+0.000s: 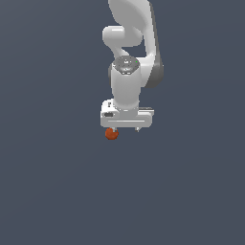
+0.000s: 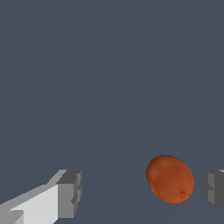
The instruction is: Pick up the object and move it to a goal position.
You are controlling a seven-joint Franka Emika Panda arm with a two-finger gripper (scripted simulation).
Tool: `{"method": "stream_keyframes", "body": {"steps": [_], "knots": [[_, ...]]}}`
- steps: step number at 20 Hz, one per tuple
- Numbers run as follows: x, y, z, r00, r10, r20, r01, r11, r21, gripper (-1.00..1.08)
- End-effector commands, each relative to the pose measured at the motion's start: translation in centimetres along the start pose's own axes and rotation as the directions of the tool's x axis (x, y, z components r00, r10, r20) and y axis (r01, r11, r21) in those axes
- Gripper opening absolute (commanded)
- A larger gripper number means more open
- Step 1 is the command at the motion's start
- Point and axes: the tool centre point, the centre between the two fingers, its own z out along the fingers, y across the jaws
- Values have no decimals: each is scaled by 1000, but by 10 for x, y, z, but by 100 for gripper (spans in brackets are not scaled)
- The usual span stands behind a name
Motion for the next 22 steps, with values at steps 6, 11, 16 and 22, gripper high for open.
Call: {"method": "stream_keyframes", "body": {"steps": [6,11,16,22], "knots": [[-34,44,39,989,145,9,-145,989,-12,100],[-54,65,57,976,218,12,-218,976,-19,100],[-64,75,65,968,252,12,-252,967,-23,100],[-64,75,68,968,251,13,-251,968,-23,100]]}}
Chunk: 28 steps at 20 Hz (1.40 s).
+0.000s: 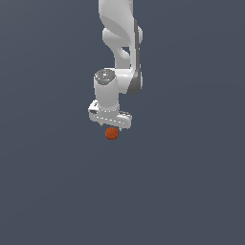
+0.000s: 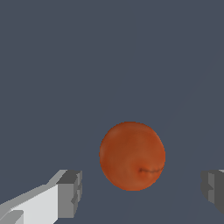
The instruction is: Pick up the object and move it to a goal position.
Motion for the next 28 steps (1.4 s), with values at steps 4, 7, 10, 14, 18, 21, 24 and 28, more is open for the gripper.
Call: {"method": "stream_keyframes", "body": {"steps": [4,7,10,14,18,21,24,28], "knots": [[-1,0,15,1000,1,0,-1,1000,0,100],[-2,1,31,1000,2,0,-2,1000,0,100],[-2,1,43,1000,4,0,-4,1000,0,100],[-1,1,49,1000,4,0,-4,1000,0,100],[-1,1,50,1000,4,0,-4,1000,0,-100],[-1,1,50,1000,4,0,-4,1000,0,-100],[-1,1,50,1000,4,0,-4,1000,0,-100],[-1,1,47,1000,4,-1,-4,1000,0,-100]]}}
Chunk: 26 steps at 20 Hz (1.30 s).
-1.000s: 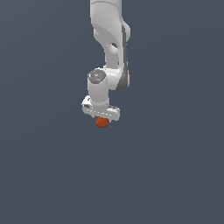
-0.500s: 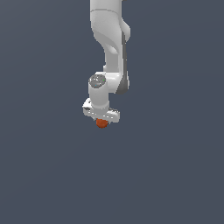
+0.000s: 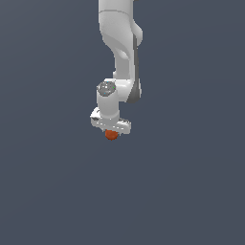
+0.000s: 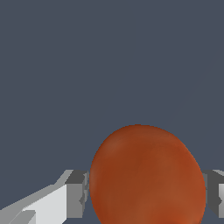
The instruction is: Pick up the object and move it to a goal position.
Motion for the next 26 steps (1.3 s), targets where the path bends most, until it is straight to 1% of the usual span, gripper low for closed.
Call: {"method": "stream_keyframes", "body": {"steps": [1,7,12,17,26], "knots": [[0,0,-2,1000,0,-1,0,1000,0,-100],[1,6,-21,1000,0,-1,0,1000,0,-100],[1,15,-53,1000,0,-1,0,1000,0,-100],[2,28,-97,1000,0,-1,0,1000,1,-100],[5,56,-193,1000,1,0,-1,1000,1,-100]]}}
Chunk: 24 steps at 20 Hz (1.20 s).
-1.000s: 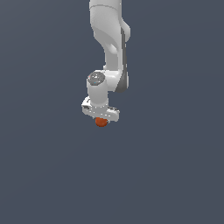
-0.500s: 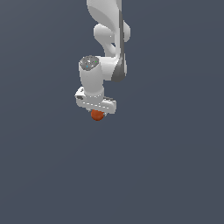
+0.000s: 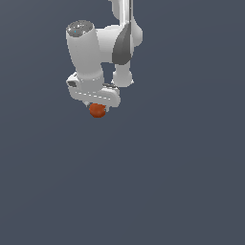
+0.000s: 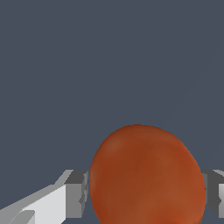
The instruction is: Pick up the object and move it to a goal position.
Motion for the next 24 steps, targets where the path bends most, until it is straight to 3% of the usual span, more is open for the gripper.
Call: {"method": "stream_keyframes", "body": {"steps": [1,13,24], "knots": [[1,8,-28,1000,0,-1,0,1000,0,-100],[8,36,-130,1000,0,-1,0,1000,-1,-100],[12,44,-159,1000,-1,-1,1,1000,-1,-100]]}}
